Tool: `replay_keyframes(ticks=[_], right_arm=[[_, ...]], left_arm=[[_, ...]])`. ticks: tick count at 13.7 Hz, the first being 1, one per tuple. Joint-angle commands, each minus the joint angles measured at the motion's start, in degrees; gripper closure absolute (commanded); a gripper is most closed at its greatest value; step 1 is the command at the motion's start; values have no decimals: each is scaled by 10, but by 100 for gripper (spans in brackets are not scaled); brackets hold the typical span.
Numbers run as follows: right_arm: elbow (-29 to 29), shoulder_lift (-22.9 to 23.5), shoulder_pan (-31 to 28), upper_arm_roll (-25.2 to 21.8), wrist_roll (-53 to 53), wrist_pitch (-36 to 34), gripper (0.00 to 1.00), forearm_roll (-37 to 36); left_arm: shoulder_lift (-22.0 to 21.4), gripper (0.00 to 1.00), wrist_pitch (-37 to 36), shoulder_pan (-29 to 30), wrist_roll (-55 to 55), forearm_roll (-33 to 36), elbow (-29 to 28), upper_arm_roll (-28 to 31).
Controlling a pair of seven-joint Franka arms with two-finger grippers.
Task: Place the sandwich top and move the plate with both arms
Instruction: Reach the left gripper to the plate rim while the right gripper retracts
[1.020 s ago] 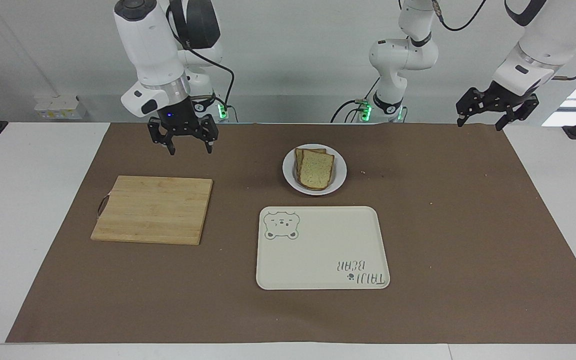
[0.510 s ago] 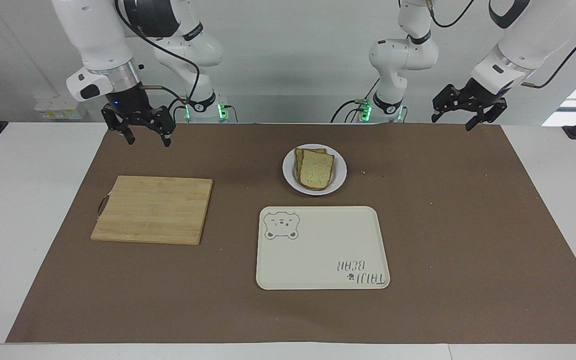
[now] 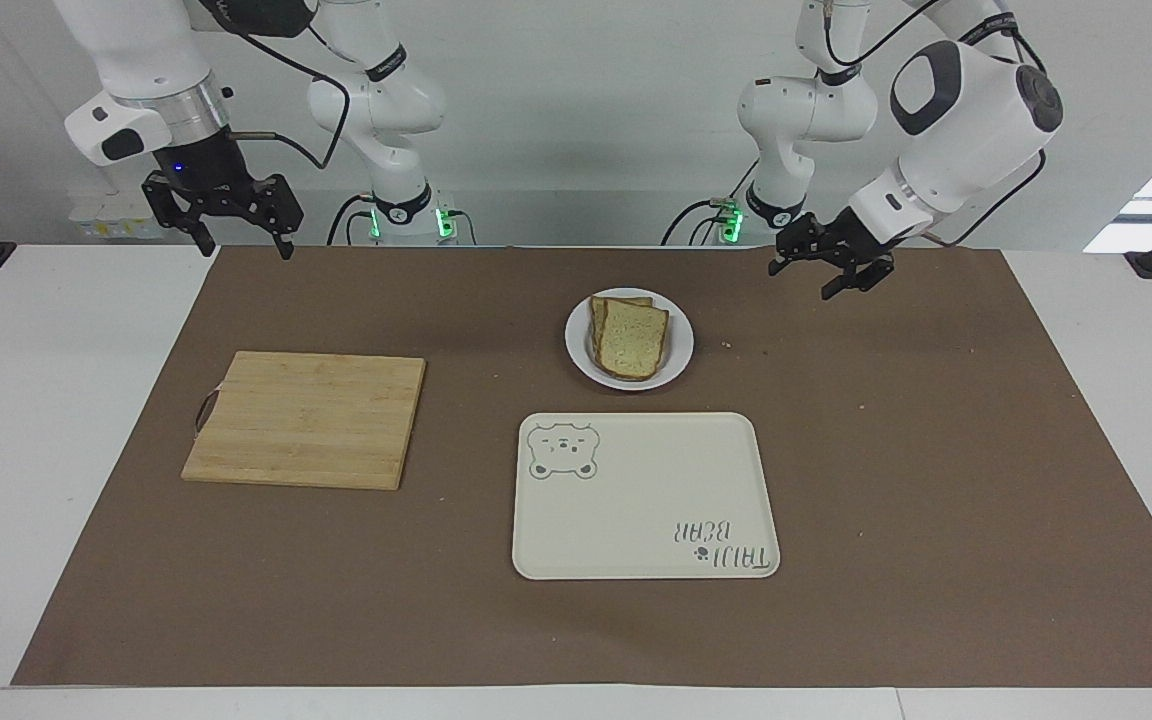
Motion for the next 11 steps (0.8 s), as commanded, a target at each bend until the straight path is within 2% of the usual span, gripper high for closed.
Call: replay_keyframes(ticks=[1, 3, 5, 11], right_arm=[[8, 6, -1, 1, -12, -7, 0, -10], [6, 4, 0, 4, -12, -7, 0, -7], [5, 3, 0, 3, -12, -7, 0, -6], [7, 4, -1, 2, -12, -14, 0, -6]], left_arm=[[-16, 4, 60, -10, 85, -103, -89, 9], [-2, 13, 76, -8, 170, -185, -133, 9], [22, 18, 89, -8, 238, -245, -163, 9], [88, 35, 83, -1, 372, -362, -193, 9]])
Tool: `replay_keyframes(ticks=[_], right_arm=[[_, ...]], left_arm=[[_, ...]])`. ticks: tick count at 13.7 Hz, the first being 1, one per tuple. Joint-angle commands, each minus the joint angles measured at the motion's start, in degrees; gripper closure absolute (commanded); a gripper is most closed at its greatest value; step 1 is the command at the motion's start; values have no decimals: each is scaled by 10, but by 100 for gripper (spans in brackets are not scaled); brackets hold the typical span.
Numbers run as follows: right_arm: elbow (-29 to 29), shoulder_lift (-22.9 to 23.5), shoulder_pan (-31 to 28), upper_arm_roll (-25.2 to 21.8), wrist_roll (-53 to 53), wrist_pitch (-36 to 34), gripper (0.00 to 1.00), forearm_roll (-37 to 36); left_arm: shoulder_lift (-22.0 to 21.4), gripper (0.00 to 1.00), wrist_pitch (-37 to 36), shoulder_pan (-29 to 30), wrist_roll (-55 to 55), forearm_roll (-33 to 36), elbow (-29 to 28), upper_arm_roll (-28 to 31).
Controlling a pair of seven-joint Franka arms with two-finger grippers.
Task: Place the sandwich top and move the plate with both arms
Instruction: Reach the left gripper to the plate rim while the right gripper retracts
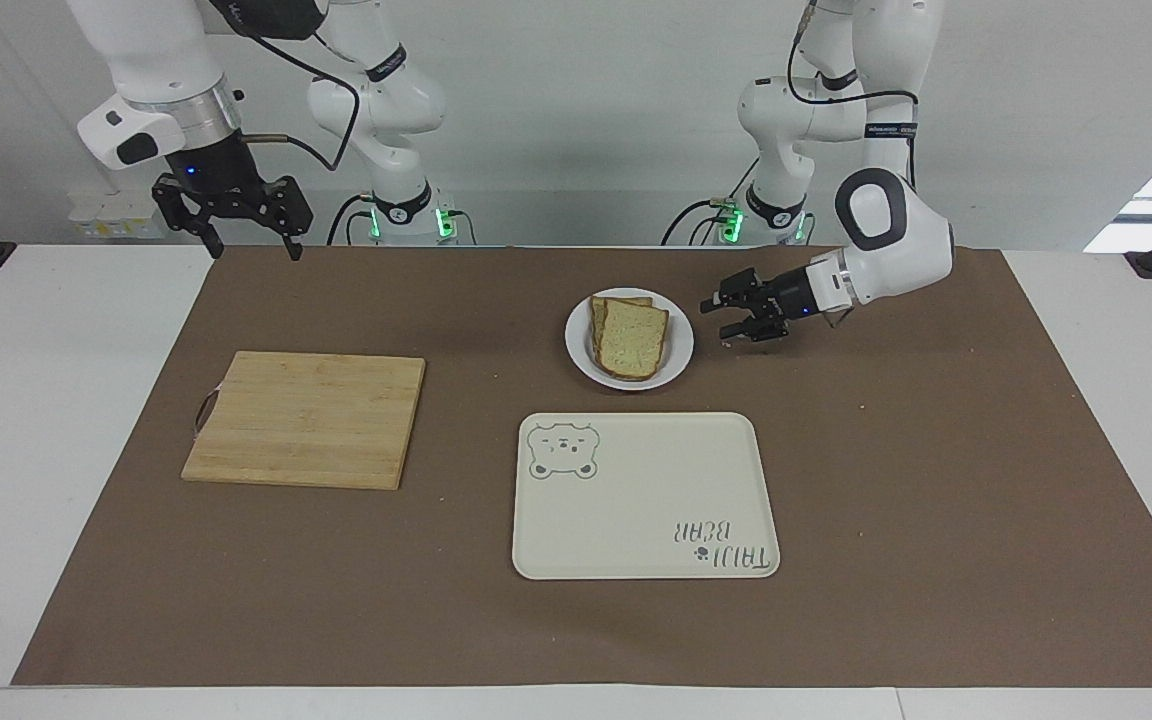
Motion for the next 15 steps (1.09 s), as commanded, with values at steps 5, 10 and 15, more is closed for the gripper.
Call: replay_keyframes(ticks=[5, 10, 15], right_arm=[[65, 19, -5, 0, -31, -69, 0, -15], [47, -2, -2, -3, -32, -66, 0, -7], [49, -1, -2, -2, -30, -68, 0, -6]], left_arm=[[51, 36, -3, 1, 110, -93, -31, 4], [70, 63, -11, 6, 145, -145, -58, 3], [70, 76, -14, 0, 150, -183, -73, 3]])
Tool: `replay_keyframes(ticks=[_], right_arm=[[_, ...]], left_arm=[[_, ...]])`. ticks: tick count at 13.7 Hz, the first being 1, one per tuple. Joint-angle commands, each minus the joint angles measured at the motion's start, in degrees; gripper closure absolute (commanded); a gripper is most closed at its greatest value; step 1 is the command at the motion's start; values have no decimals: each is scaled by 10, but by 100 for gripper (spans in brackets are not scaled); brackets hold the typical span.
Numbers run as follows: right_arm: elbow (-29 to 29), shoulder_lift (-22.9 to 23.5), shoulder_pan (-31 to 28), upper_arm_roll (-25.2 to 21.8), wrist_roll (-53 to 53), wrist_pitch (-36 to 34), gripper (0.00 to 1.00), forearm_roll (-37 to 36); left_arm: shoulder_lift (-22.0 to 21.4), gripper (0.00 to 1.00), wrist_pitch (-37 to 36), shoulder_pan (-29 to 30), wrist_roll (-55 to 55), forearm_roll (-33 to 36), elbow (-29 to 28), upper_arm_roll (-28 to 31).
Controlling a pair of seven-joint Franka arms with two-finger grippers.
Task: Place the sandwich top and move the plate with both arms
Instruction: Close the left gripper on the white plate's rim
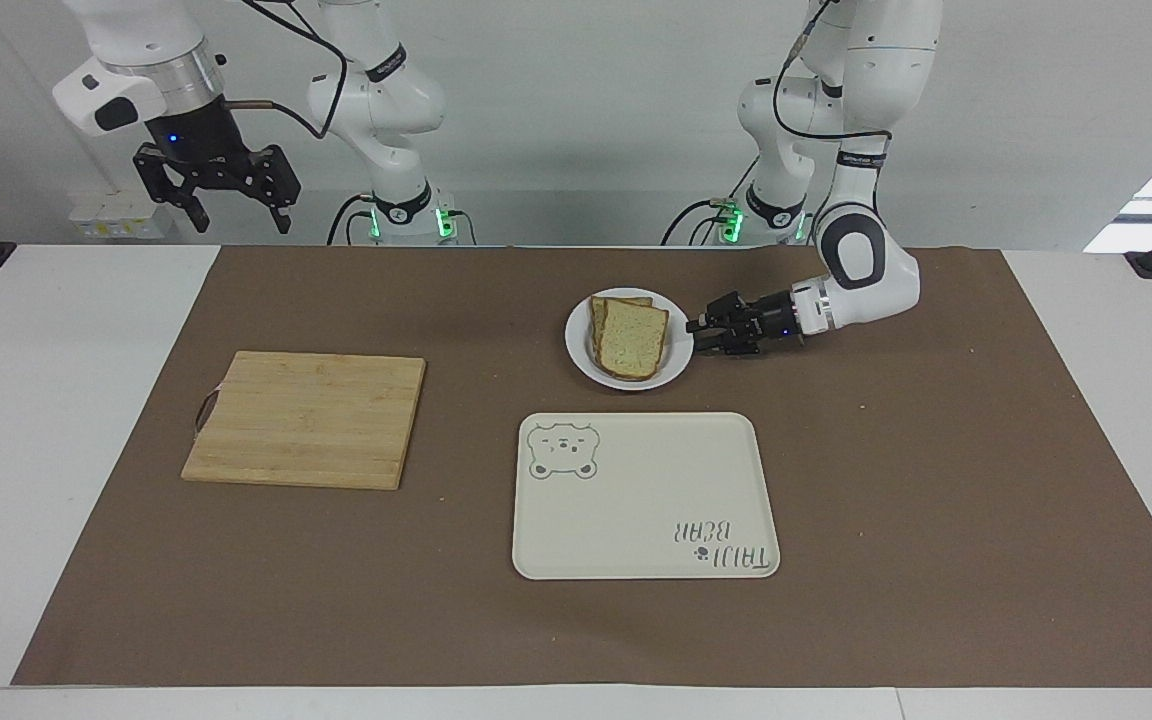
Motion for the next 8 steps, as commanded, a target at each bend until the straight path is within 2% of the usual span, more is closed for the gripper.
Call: replay_keyframes(ticks=[1, 7, 8], right_arm=[[-4, -6, -1, -1, -11, -5, 0, -4], [-4, -5, -1, -1, -11, -5, 0, -4], [-4, -5, -1, -1, -11, -5, 0, -4]], left_arm=[[-3, 75, -6, -5, 17, -29, -18, 2], [17, 75, -3, -19, 21, -51, -19, 2], [17, 77, -2, -20, 21, -53, -19, 2]])
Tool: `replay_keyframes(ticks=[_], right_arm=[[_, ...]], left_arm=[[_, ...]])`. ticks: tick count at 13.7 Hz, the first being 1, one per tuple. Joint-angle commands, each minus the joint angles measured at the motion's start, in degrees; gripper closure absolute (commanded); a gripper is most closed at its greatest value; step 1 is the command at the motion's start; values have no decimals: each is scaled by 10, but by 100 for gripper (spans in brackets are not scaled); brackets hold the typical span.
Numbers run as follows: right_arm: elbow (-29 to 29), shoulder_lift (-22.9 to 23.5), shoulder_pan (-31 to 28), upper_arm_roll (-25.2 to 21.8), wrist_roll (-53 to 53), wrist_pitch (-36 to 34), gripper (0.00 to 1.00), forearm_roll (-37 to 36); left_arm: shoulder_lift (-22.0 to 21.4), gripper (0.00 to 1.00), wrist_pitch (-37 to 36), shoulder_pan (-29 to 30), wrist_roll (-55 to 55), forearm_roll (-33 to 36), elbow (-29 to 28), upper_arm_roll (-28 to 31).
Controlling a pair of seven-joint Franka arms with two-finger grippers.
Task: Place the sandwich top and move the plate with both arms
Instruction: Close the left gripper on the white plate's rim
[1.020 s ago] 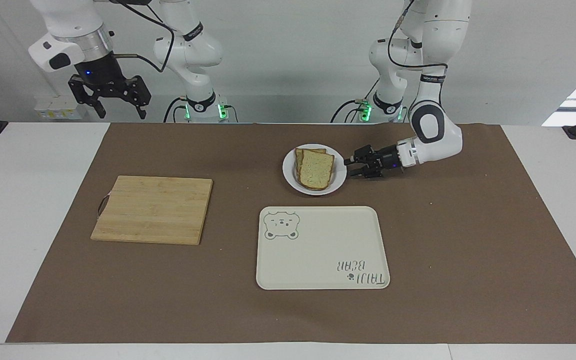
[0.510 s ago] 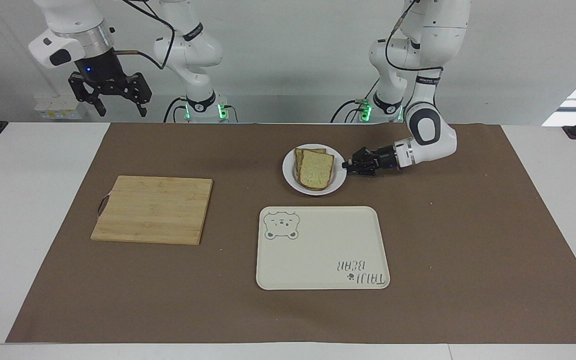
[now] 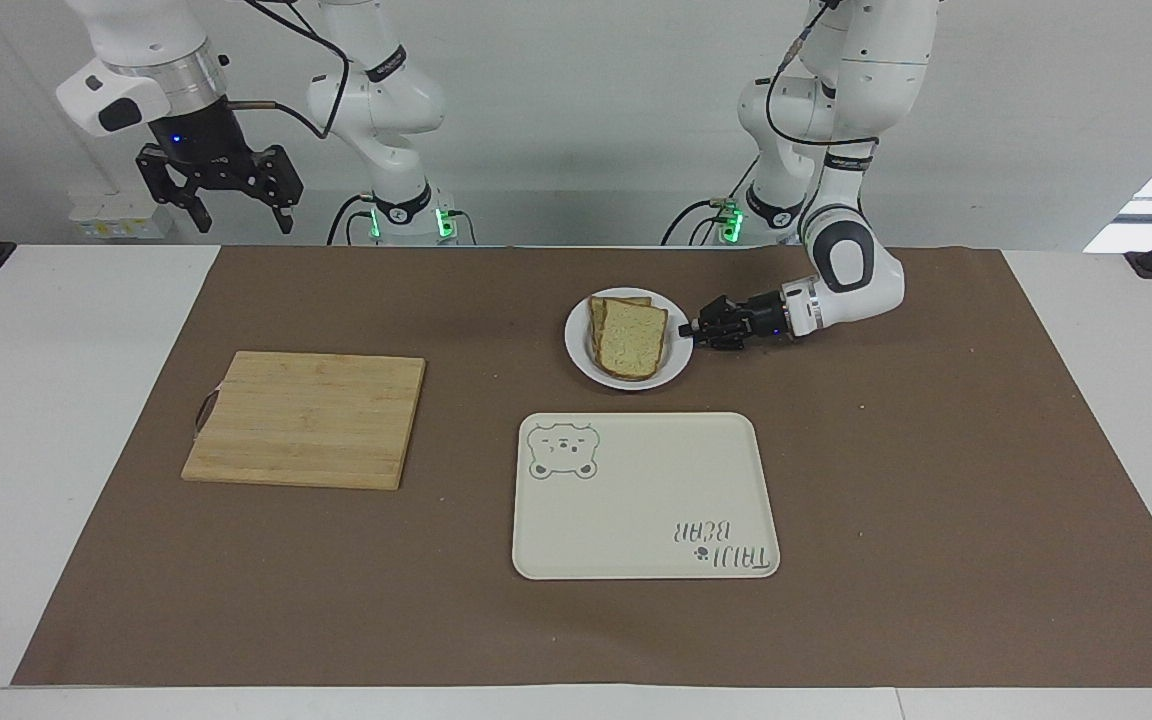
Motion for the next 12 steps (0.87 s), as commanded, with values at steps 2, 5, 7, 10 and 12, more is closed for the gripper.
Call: replay_keyframes(ticks=[2, 5, 7, 10, 12], right_arm=[[-4, -5, -1, 0, -11, -5, 0, -4], [-4, -6, -1, 0, -11, -5, 0, -4], [-4, -6, -1, 1, -11, -5, 0, -4], [-4, -6, -1, 0, -11, -5, 0, -4], [-4, -5, -1, 0, -11, -5, 0, -4]], left_arm=[[3, 100, 2, -11, 16, -22, -6, 6], [5, 100, 0, -9, 16, -22, -3, 7], [5, 100, 2, -9, 17, -22, -3, 8], [6, 100, 5, 0, 20, -22, 2, 8], [20, 100, -36, 26, 17, -19, 32, 10]])
